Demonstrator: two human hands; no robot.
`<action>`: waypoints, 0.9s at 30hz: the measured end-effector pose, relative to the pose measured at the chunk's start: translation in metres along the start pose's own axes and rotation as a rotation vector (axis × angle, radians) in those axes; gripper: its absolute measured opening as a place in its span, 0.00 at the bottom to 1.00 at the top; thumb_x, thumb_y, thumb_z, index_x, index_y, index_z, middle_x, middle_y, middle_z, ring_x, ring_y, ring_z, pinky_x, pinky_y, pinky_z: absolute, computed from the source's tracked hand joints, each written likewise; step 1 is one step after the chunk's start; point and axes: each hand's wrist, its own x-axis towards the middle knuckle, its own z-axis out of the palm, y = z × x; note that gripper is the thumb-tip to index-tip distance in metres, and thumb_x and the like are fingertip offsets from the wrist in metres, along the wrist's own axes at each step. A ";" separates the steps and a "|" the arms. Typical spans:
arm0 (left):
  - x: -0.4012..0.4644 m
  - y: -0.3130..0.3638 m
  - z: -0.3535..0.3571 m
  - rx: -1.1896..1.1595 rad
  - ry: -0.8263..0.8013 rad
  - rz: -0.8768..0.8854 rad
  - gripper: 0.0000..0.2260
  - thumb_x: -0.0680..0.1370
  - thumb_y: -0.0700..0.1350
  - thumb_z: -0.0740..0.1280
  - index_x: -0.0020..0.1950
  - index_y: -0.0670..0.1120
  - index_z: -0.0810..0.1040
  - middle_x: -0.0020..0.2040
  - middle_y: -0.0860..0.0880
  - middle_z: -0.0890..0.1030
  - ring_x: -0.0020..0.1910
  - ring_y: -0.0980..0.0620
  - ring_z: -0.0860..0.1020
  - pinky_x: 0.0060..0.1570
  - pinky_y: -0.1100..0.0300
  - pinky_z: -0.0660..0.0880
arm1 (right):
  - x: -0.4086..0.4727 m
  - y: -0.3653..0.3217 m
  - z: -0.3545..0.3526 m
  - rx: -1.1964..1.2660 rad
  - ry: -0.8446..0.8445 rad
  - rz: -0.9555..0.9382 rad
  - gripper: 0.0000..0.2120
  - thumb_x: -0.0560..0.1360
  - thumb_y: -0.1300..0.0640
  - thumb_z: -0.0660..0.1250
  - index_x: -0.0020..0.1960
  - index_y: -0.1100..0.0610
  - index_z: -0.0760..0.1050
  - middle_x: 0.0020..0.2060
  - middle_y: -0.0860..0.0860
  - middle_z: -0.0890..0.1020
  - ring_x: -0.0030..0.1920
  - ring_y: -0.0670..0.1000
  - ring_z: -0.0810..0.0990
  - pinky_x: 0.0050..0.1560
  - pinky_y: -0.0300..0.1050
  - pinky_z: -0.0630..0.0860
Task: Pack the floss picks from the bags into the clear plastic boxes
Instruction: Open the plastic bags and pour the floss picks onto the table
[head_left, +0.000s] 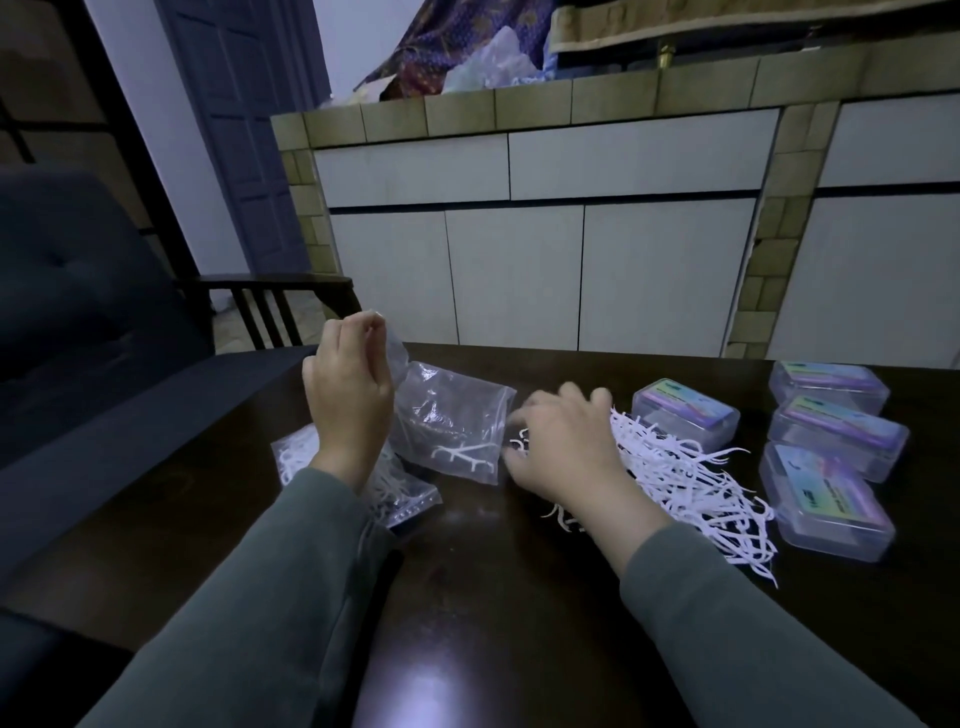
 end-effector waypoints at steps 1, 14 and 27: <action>0.000 0.001 0.000 -0.003 0.004 0.002 0.09 0.82 0.45 0.58 0.55 0.44 0.75 0.47 0.46 0.78 0.40 0.51 0.73 0.43 0.56 0.63 | 0.001 -0.004 0.004 0.066 0.006 -0.028 0.14 0.77 0.43 0.62 0.57 0.46 0.79 0.56 0.45 0.78 0.57 0.52 0.70 0.55 0.53 0.59; 0.000 -0.001 -0.003 0.023 0.020 0.023 0.09 0.82 0.44 0.59 0.55 0.42 0.76 0.48 0.45 0.79 0.40 0.48 0.75 0.44 0.57 0.63 | 0.005 0.000 0.011 -0.023 -0.079 -0.030 0.16 0.77 0.41 0.63 0.55 0.51 0.80 0.57 0.47 0.76 0.59 0.52 0.68 0.57 0.53 0.60; 0.009 0.034 -0.012 -0.338 0.112 -0.069 0.06 0.82 0.46 0.59 0.53 0.46 0.73 0.46 0.51 0.76 0.42 0.52 0.75 0.46 0.47 0.74 | 0.008 0.003 -0.005 0.867 0.161 0.373 0.19 0.83 0.48 0.51 0.63 0.53 0.75 0.69 0.51 0.69 0.66 0.52 0.64 0.65 0.51 0.62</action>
